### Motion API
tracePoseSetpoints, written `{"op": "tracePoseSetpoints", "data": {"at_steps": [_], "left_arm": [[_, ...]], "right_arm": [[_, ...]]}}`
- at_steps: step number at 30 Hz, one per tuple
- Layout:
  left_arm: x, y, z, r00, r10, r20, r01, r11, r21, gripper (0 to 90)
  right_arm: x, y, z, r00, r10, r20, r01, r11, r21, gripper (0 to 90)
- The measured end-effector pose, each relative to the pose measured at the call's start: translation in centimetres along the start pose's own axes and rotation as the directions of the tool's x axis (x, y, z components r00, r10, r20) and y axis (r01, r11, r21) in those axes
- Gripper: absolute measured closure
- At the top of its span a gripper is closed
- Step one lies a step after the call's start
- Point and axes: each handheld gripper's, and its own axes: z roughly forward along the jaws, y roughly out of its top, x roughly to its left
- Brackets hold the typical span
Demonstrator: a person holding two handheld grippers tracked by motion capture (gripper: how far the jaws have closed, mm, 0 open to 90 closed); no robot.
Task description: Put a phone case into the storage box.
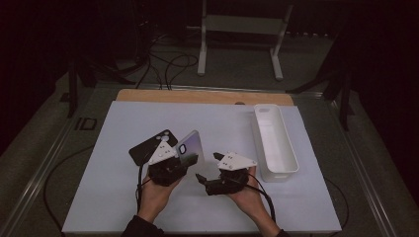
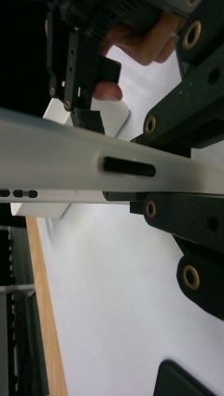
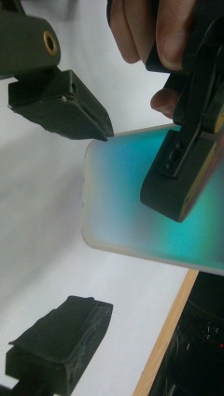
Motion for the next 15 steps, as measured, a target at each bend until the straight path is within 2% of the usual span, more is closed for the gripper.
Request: {"op": "tracePoseSetpoints", "data": {"at_steps": [5,11,15], "left_arm": [[0.0,-0.1,0.0,0.9999,0.009,-0.011,-0.009,1.0,-0.001,85.8],[-0.1,-0.4,0.0,0.9994,0.021,-0.028,-0.021,0.9998,0.003,85.8],[-0.2,-0.4,0.0,0.9991,0.026,-0.035,-0.026,0.9997,0.004,85.7]], "right_arm": [[-0.2,0.1,-0.3,1.0,0.008,-0.006,-0.008,1.0,-0.012,12.6],[-0.7,0.5,-1.2,0.9999,0.004,0.01,-0.003,0.999,-0.05,12.5],[-0.7,0.9,-1.5,0.9998,-0.006,0.019,0.007,0.998,-0.058,11.8]]}}
